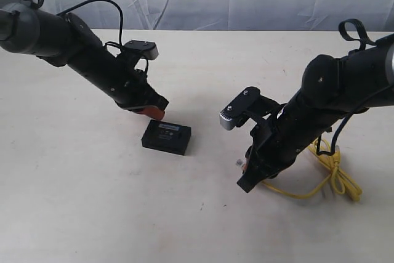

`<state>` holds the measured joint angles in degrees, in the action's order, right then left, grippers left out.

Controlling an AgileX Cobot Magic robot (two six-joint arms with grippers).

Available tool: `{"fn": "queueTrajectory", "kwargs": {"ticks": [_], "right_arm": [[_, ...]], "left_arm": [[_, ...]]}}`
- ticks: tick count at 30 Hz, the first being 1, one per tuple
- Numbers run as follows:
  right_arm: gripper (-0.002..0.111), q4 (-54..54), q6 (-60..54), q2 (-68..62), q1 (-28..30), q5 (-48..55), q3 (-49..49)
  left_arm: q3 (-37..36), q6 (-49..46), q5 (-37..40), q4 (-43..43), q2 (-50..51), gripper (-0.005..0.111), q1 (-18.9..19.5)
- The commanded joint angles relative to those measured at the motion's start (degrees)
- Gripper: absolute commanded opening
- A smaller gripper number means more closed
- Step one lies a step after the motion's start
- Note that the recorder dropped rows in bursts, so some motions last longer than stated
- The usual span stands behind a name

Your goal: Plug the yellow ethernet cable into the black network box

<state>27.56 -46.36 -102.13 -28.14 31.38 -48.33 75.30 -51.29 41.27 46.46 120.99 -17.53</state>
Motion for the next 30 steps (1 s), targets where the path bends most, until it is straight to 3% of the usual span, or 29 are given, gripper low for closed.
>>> {"fn": "queueTrajectory", "kwargs": {"ticks": [1,18,23,30], "right_arm": [[-0.001,0.1,-0.1,0.5,0.0,-0.3,-0.1],[-0.001,1.2,-0.1,0.5,0.0,0.2,-0.1],[-0.001,-0.4,-0.1,0.5,-2.6,1.4,-0.1],[-0.001,-5.7,4.5,0.5,-3.9,8.2,-3.5]], "left_arm": [[0.2,0.3,2.5,-0.7,0.0,0.0,-0.3],[0.2,4.2,12.2,-5.0,0.0,0.0,-0.3],[0.0,4.6,14.0,-5.0,-0.3,0.0,-0.3],[-1.8,4.9,11.3,-4.2,-3.3,0.0,1.6]]}}
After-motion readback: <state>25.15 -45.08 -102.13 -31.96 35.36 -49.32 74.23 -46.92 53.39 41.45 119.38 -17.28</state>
